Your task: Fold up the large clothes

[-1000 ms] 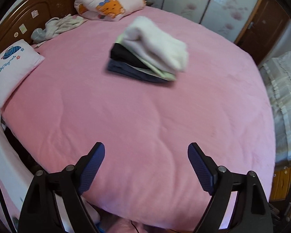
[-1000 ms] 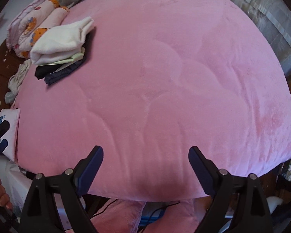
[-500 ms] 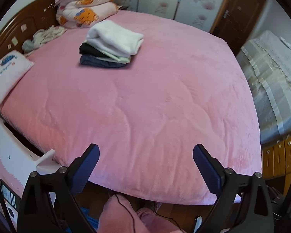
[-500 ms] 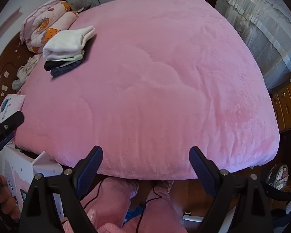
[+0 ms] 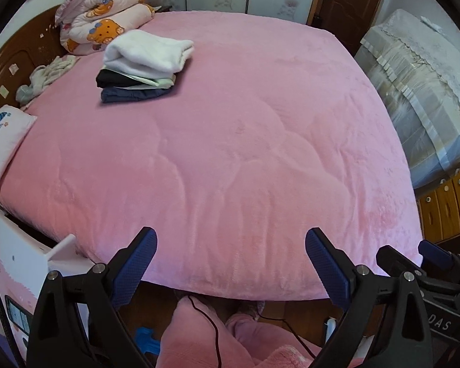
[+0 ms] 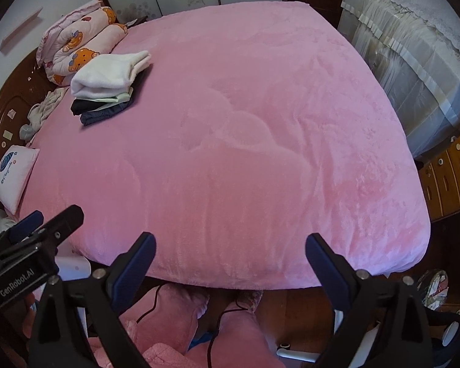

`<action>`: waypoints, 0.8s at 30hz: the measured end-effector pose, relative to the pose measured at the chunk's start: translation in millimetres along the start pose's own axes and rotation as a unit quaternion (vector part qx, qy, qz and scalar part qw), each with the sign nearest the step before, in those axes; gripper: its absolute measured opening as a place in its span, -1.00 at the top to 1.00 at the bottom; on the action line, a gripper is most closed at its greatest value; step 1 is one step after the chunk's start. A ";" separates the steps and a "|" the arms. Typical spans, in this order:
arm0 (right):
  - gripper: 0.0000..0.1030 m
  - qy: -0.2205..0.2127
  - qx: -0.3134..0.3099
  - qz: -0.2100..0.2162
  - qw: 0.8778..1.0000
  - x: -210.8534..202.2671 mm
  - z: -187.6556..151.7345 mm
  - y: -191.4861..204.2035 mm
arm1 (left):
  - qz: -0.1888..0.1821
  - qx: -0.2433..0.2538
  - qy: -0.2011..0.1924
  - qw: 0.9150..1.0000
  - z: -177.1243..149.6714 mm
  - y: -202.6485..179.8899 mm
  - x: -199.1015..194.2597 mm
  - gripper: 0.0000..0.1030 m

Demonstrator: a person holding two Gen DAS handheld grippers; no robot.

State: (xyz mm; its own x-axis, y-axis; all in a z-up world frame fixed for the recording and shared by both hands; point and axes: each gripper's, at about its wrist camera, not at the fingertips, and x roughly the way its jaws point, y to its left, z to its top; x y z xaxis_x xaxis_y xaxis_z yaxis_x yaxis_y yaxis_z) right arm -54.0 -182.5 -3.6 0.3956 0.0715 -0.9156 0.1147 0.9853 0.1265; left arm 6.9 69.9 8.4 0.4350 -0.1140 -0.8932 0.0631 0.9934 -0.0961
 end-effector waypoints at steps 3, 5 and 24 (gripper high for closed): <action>-0.98 -0.004 -0.012 -0.005 1.000 -2.1 -0.1 1.9 | -0.004 -0.009 -0.004 1.000 3.2 2.8 0.9 -0.99; -0.98 -0.005 -0.016 -0.007 1.000 -2.3 0.2 1.4 | -0.005 -0.010 -0.003 1.000 3.2 3.4 2.8 -0.99; -0.98 -0.002 -0.032 -0.008 0.999 2.2 3.6 1.7 | -0.005 0.021 -0.010 1.000 6.2 -15.4 1.1 -0.99</action>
State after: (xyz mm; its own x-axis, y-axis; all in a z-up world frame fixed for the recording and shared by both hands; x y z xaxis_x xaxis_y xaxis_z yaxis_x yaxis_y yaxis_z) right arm -49.7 -181.2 -4.0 0.3978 0.0542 -0.9159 0.0633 0.9942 0.0864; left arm 12.0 54.4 11.7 0.4526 -0.1240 -0.8831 0.1046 0.9908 -0.0855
